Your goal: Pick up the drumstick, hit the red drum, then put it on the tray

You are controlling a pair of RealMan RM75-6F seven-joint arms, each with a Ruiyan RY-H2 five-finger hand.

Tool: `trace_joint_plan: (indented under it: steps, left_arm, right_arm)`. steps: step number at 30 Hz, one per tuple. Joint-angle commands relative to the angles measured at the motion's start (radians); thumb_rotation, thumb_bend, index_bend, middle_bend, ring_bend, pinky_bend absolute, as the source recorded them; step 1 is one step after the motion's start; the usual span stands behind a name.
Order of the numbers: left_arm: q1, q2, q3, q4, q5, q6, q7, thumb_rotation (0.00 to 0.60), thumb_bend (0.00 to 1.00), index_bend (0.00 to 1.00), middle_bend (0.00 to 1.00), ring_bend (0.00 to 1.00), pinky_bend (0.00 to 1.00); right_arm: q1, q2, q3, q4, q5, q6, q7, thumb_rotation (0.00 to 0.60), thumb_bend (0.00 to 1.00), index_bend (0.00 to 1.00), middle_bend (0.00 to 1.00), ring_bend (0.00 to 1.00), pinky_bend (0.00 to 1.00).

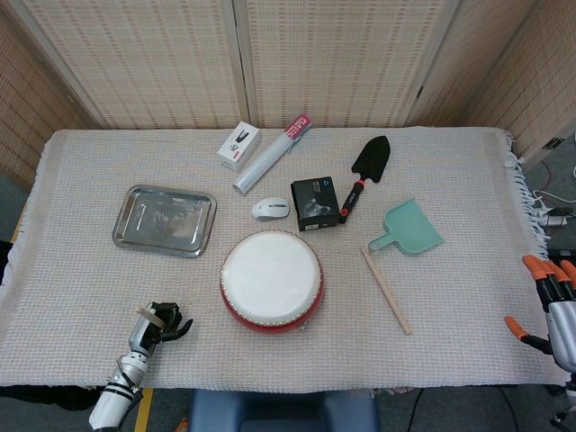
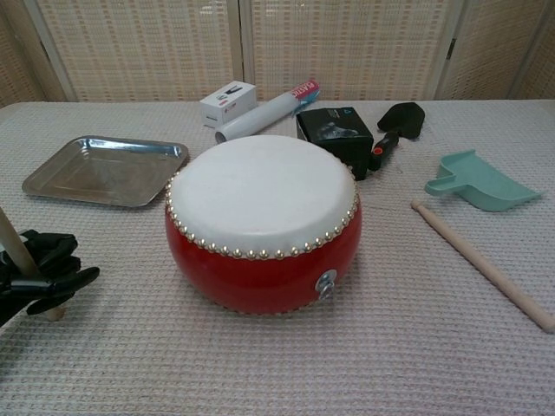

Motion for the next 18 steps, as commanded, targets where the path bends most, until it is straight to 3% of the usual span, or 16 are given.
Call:
trace_joint_plan:
  steps: [1,9,18]
  left_arm:
    - [0.001,-0.011,0.006,0.017,0.009,0.003,0.003,0.6,0.33,0.9,0.99,0.96,0.95]
    - [0.002,-0.03,0.019,0.06,0.032,0.013,0.011,0.6,0.36,0.91,0.99,0.96,0.99]
    - [0.003,-0.048,0.028,0.102,0.05,0.022,-0.008,0.6,0.47,0.94,1.0,0.98,1.0]
  right_arm:
    - [-0.001,0.001,0.0,-0.002,-0.001,0.002,-0.001,0.6,0.2,0.08,0.1,0.0,0.08]
    - [-0.002,0.0,0.0,-0.004,-0.001,0.004,-0.004,0.6,0.2,0.08,0.1,0.0,0.08]
    - [-0.002,0.001,0.0,-0.006,-0.003,0.005,-0.006,0.6,0.2,0.08,0.1,0.0,0.08]
